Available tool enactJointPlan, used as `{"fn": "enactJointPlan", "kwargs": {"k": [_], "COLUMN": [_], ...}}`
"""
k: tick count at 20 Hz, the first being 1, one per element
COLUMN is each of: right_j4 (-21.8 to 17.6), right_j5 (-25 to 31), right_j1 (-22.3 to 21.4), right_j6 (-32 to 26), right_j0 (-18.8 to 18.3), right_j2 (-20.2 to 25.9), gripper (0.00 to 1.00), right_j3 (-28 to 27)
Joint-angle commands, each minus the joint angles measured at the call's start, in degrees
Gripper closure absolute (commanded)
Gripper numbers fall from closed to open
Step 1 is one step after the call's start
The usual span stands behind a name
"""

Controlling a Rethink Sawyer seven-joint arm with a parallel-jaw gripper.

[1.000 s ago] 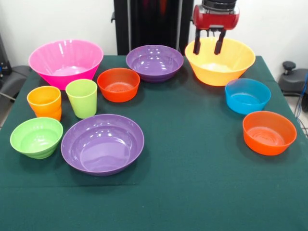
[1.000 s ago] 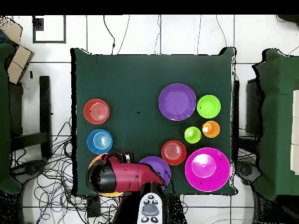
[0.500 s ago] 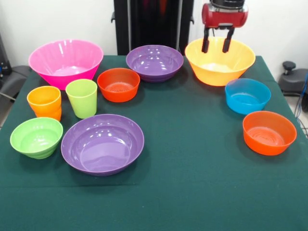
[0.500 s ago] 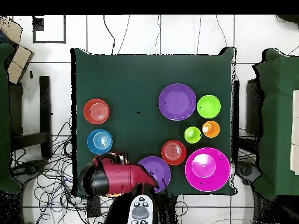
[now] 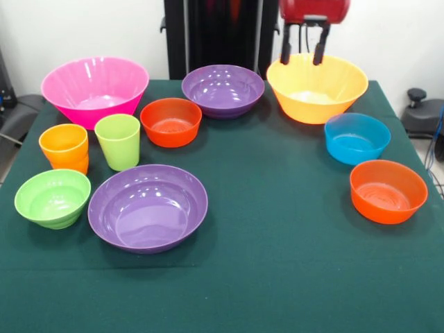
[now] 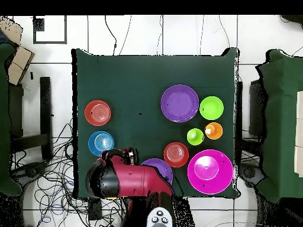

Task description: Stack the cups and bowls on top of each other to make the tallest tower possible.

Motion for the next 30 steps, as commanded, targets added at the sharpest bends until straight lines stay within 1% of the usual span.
{"fn": "enactJointPlan", "kwargs": {"k": [1,5,8,11,16,19,21,24,30], "right_j4": [-3.32,-4.25,-4.77,-5.08,-4.78,-4.88,-5.05,-5.64,-6.65], "right_j5": [7.70,7.26,5.24,1.37,-0.21,-0.39,-1.12,-2.53,-2.25], "right_j1": [-2.28,-2.51,-1.37,0.45,1.77,2.41,3.21,4.47,4.56], "right_j6": [0.16,-0.48,-0.10,2.67,5.06,4.97,4.76,3.97,3.02], "right_j0": [-3.83,-5.56,-6.67,-5.35,-2.34,-1.82,-2.06,-3.79,-6.44], "right_j2": [5.75,6.65,7.69,7.38,5.69,5.23,5.31,6.45,8.56], "gripper": [0.00,0.00,0.00,0.00,0.00,0.00,0.00,0.00,0.00], "right_j3": [3.02,3.43,4.48,5.32,4.65,4.04,3.70,3.43,3.40]}}
